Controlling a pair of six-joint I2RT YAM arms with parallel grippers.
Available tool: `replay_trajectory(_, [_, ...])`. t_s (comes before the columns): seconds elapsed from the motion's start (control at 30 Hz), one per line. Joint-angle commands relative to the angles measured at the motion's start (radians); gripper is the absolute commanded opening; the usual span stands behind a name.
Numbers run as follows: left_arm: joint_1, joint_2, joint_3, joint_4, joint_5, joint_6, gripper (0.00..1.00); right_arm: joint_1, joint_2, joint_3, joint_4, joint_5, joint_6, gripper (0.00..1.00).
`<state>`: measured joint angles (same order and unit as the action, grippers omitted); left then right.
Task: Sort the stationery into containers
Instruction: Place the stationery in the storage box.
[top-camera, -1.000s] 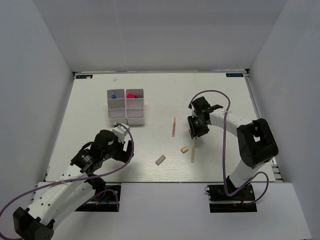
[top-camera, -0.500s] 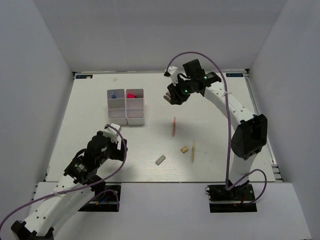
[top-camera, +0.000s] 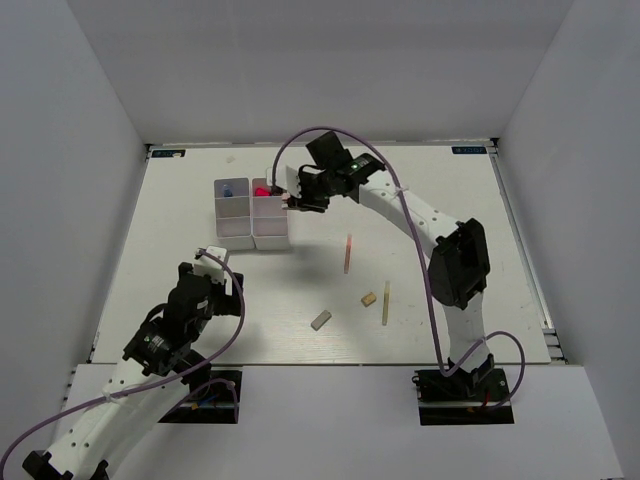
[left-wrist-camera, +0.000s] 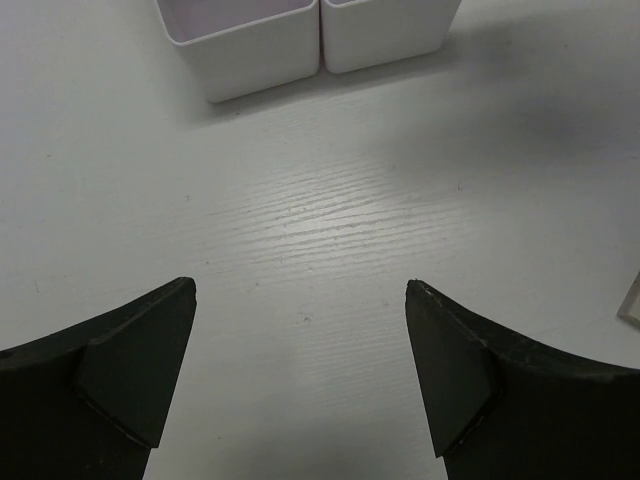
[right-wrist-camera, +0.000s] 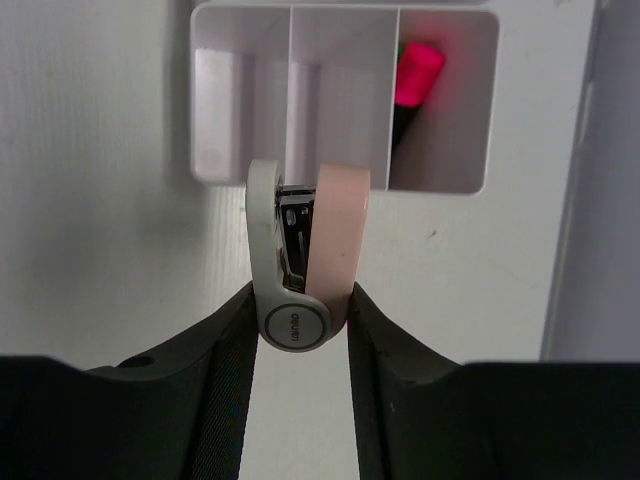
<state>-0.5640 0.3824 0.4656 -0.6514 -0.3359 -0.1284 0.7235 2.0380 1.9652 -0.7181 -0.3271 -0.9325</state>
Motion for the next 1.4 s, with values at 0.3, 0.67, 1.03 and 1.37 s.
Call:
replay_trajectory(0.3, [0.007,-0.004,-0.001,0.006,-0.032,-0.002,0.96,0.103,0.111,0.011,0.308,0.178,-0.088,0.13])
replay_trajectory(0.67, [0.009,-0.016,-0.002,0.006,-0.026,0.003,0.96,0.145,0.185,0.024,0.428,0.256,-0.108,0.12])
replay_trajectory(1.03, [0.007,-0.02,-0.002,0.009,-0.022,0.004,0.97,0.146,0.217,0.017,0.465,0.309,-0.111,0.31])
replay_trajectory(1.37, [0.007,-0.022,-0.007,0.007,-0.022,0.007,0.97,0.154,0.195,-0.04,0.485,0.322,-0.101,0.67])
